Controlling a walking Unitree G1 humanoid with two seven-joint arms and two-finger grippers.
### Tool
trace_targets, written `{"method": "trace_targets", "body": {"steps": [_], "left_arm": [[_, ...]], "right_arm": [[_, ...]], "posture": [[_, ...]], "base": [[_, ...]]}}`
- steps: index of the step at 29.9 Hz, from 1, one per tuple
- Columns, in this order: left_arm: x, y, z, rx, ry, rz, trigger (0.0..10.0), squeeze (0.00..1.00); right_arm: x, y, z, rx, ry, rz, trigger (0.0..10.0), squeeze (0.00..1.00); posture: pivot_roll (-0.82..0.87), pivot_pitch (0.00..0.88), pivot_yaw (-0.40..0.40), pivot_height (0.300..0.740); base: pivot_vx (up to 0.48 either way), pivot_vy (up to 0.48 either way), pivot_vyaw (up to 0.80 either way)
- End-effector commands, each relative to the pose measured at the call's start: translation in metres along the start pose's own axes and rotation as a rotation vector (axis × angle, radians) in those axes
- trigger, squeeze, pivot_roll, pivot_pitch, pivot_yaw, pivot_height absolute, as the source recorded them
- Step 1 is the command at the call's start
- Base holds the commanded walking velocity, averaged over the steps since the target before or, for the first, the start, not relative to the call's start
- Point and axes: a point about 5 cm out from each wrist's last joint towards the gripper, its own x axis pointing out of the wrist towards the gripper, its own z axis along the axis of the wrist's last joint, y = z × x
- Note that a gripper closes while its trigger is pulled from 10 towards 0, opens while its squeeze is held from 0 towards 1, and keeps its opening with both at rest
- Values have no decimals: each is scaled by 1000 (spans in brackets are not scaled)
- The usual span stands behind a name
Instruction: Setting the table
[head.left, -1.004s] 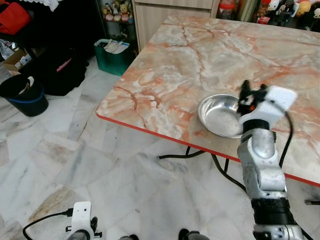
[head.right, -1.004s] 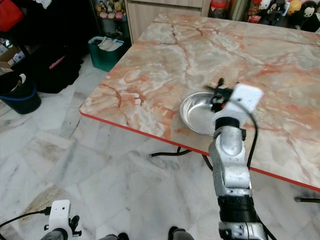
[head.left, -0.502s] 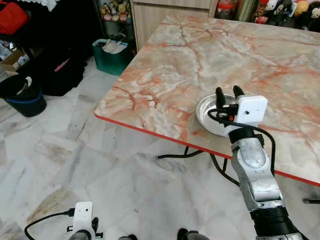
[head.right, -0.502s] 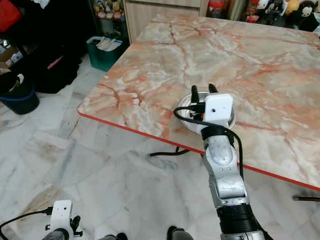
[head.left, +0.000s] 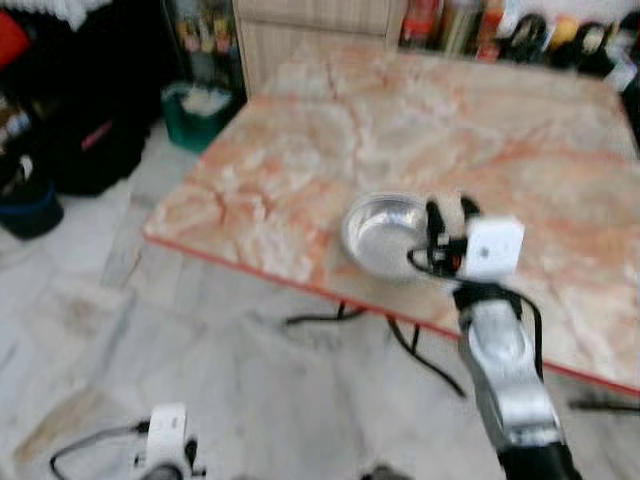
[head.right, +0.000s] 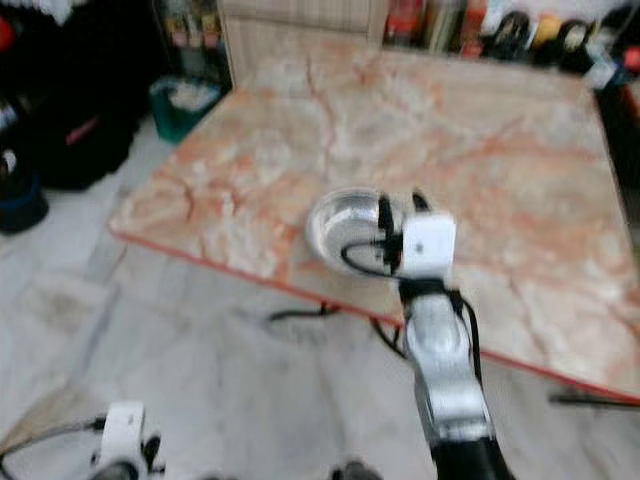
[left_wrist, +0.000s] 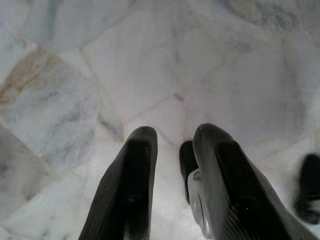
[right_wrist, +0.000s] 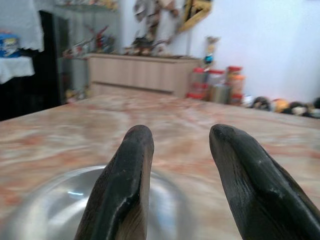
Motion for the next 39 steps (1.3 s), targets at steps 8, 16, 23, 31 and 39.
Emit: {"method": "trace_targets", "body": {"steps": [8,16,23,31,39], "left_arm": [[-3,-5,-11,-24,21,-14,10000,0],[-4,-3,-11,-25,18,-9,10000,0],[-3,-2,-10,-24,13,-10,10000,0],[-3,-3,-9,-25,7,-12,10000,0],[-3,-3,-9,-26,5,-11,10000,0]], "right_arm": [[-15,-7,-26,31,93,-69,10000,0],[-23,-7,-38,30,132,-79,10000,0],[-25,-7,-44,30,152,-81,10000,0],[-25,-4,-58,61,211,-85,10000,0],[-35,-18,-86,195,360,-248,10000,0]], "posture": [[-44,173,12,740],[-45,173,14,740],[-45,170,16,740],[-44,173,17,740],[-43,177,15,740]], "base": [[0,-151,0],[0,0,-493],[0,0,-675],[0,0,-374],[0,0,0]]}}
